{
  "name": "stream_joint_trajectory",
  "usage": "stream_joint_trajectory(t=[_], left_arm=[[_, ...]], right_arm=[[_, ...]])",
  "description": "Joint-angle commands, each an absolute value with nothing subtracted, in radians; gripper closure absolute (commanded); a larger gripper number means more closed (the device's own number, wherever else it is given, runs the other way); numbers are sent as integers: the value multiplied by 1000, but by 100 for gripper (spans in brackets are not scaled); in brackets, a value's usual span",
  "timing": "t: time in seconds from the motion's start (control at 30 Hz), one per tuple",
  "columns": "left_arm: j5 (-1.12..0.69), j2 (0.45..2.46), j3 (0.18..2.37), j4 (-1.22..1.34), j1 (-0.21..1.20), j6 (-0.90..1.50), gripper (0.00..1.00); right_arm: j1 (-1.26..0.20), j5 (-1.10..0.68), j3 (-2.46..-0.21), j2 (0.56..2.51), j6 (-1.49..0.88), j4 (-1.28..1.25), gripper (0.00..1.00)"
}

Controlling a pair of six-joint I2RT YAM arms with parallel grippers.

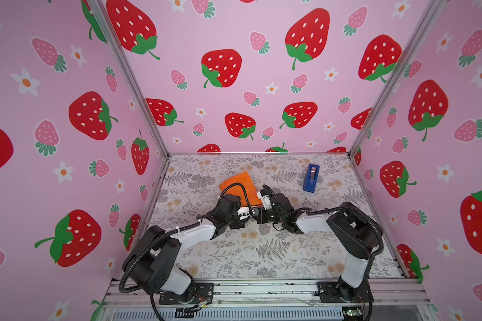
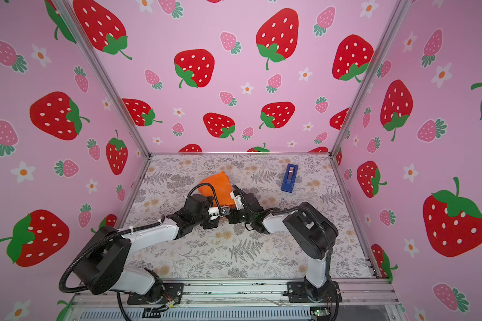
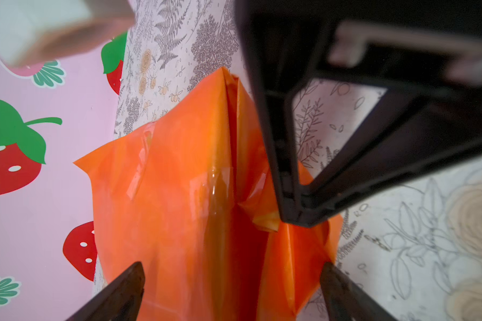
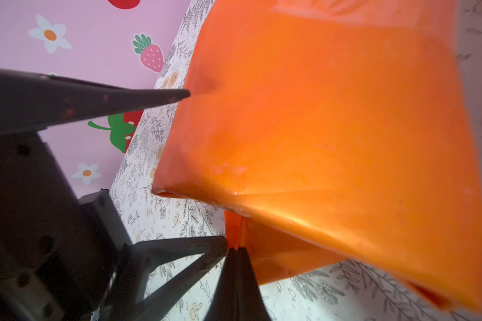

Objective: Wrap a gift box in wrapping paper
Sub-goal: Fold the wrapping paper in the gift box.

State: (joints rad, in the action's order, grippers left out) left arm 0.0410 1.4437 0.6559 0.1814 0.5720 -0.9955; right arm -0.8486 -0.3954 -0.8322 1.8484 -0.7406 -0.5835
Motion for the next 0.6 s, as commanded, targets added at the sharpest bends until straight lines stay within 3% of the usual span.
stream_joint_trajectory(t=[0.0, 0.23, 0.57], left_arm=[[10, 1415, 659, 102, 583, -996, 1], [29, 1433, 653, 81, 614, -998, 1], [248, 1614, 652, 412, 651, -960, 1]], right_arm=[[-845, -411, -865, 1821, -751, -582, 100], [-843, -419, -870, 1817, -759, -575, 100], [-842, -477, -861, 1806, -811, -604, 100]])
